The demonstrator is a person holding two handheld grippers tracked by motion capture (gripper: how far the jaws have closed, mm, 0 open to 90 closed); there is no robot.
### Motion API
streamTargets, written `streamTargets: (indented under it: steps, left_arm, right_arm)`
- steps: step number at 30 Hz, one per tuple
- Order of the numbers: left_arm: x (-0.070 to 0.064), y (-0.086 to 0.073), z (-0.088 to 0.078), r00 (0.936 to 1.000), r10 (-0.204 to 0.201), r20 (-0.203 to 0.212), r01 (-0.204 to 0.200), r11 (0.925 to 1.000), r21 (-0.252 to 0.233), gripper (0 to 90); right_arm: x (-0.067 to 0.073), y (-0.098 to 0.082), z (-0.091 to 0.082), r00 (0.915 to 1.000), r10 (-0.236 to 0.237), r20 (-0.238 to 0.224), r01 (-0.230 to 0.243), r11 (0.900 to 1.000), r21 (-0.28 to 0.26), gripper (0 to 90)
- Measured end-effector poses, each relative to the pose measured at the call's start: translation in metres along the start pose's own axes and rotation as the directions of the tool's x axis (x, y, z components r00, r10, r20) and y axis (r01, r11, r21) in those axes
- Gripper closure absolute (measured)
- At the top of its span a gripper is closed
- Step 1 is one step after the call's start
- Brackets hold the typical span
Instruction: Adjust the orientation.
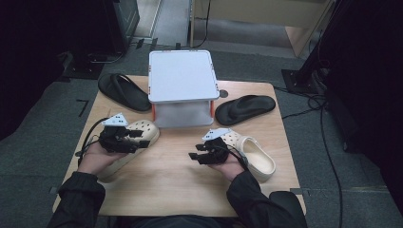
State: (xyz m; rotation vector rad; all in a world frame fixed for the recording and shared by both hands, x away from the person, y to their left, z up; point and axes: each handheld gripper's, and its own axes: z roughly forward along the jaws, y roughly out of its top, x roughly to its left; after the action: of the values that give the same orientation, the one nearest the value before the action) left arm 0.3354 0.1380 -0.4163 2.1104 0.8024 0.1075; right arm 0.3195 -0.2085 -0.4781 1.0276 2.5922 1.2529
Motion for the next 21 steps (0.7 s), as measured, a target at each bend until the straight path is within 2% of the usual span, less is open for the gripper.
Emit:
streamTargets:
  steps: [6, 15, 21]
  left_arm:
    - [0.009, -0.003, -0.012, 0.9995, -0.017, -0.027, 0.017, 0.9998, -0.009, 41.3]
    - [0.027, -0.011, -0.031, 0.9961, -0.022, -0.085, 0.020, 0.9996, -0.018, 40.2]
    - [0.040, -0.018, -0.042, 0.9918, -0.056, -0.115, 0.052, 0.9979, -0.040, 39.9]
  right_arm:
    - [0.001, 0.000, 0.002, 1.0000, -0.003, 0.006, 0.003, 1.000, 0.007, 51.7]
    - [0.001, 0.000, 0.003, 1.0000, -0.005, 0.005, 0.005, 1.000, 0.012, 51.7]
    - [0.000, 0.000, 0.004, 1.0000, 0.000, 0.001, 0.000, 1.000, 0.016, 51.7]
